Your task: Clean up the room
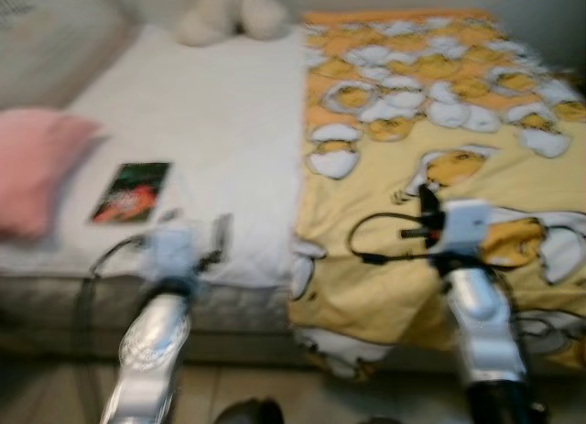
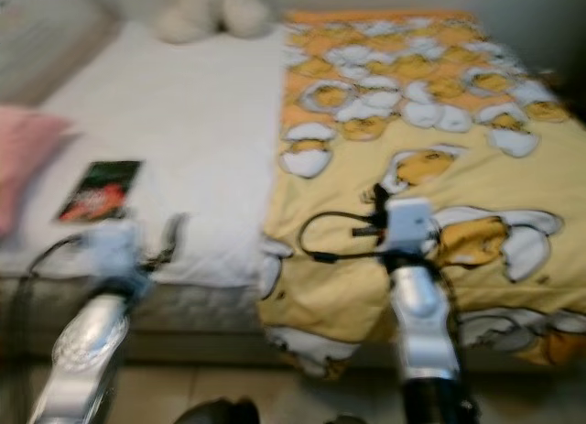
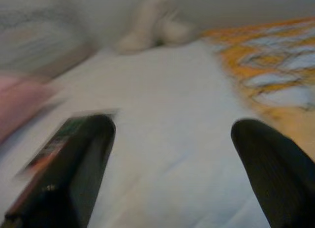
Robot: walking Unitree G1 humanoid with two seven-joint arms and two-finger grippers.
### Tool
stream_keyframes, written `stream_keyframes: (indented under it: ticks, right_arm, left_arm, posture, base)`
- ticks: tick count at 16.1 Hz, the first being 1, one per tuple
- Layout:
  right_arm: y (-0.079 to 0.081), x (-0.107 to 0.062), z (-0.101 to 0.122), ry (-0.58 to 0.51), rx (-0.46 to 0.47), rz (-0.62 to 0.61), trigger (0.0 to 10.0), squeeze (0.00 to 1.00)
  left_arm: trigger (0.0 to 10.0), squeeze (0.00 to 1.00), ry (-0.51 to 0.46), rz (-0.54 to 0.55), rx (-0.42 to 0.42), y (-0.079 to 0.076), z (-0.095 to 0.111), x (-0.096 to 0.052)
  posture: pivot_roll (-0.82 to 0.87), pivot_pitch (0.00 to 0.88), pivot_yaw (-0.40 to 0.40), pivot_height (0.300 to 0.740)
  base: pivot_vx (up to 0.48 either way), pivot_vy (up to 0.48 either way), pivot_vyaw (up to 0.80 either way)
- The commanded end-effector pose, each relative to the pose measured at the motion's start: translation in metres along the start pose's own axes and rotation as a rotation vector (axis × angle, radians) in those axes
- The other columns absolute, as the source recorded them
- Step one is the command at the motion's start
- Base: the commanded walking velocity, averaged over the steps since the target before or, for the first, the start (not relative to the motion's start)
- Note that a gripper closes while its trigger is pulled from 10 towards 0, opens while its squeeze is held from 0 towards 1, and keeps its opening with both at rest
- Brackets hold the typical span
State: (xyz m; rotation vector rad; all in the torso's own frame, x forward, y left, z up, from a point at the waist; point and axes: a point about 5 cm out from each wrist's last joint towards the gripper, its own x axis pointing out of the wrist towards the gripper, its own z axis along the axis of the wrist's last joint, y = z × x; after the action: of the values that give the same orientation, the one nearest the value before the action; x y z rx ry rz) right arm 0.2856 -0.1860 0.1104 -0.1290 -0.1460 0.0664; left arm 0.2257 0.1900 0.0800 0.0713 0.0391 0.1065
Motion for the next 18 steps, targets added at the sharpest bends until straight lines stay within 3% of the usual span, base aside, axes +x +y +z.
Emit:
stream_keyframes:
  ticks: [1, 2, 3, 4, 6, 11, 18]
  right_arm:
    - [0.002, -0.004, 0.000, 0.003, 0.006, 0.013, 10.0, 0.00]
    - [0.003, -0.008, -0.017, 0.064, 0.010, 0.017, 10.0, 0.00]
    - [0.001, -0.008, -0.026, 0.103, 0.030, -0.004, 10.0, 0.00]
    - [0.001, -0.005, -0.031, 0.125, 0.059, -0.020, 10.0, 0.00]
    - [0.006, -0.003, -0.023, 0.100, 0.091, -0.002, 10.0, 1.00]
    - [0.008, -0.012, -0.032, 0.135, 0.084, -0.008, 10.0, 1.00]
    - [0.011, -0.005, -0.036, 0.174, 0.067, 0.059, 10.0, 1.00]
  left_arm:
    - [10.0, 0.00, -0.055, 0.044, -0.012, 0.008, 0.015, 0.006]
    - [10.0, 0.00, -0.045, 0.100, 0.013, 0.008, 0.021, 0.006]
    - [10.0, 0.00, -0.015, 0.078, -0.014, 0.001, 0.021, 0.010]
    - [10.0, 1.00, -0.049, -0.030, -0.022, -0.017, 0.025, 0.017]
    - [10.0, 1.00, -0.040, -0.042, -0.035, -0.017, 0.021, 0.021]
    - [10.0, 1.00, 0.031, 0.027, -0.014, -0.005, 0.008, 0.025]
    - [10.0, 1.00, 0.080, 0.102, -0.061, -0.001, -0.004, 0.025]
  posture:
    - [-0.12, 0.000, 0.123, 0.740]
    - [-0.12, 0.000, 0.121, 0.740]
    - [-0.11, 0.000, 0.117, 0.740]
    - [-0.11, 0.000, 0.118, 0.740]
    - [-0.12, 0.000, 0.126, 0.740]
    - [-0.14, 0.000, 0.128, 0.740]
    - [-0.13, 0.000, 0.108, 0.740]
  base:
    - [0.000, 0.000, 0.00]
    - [0.000, 0.000, 0.00]
    - [0.000, 0.000, 0.00]
    - [0.000, 0.000, 0.00]
    - [0.000, 0.000, 0.00]
    - [0.000, 0.000, 0.00]
    - [0.000, 0.000, 0.00]
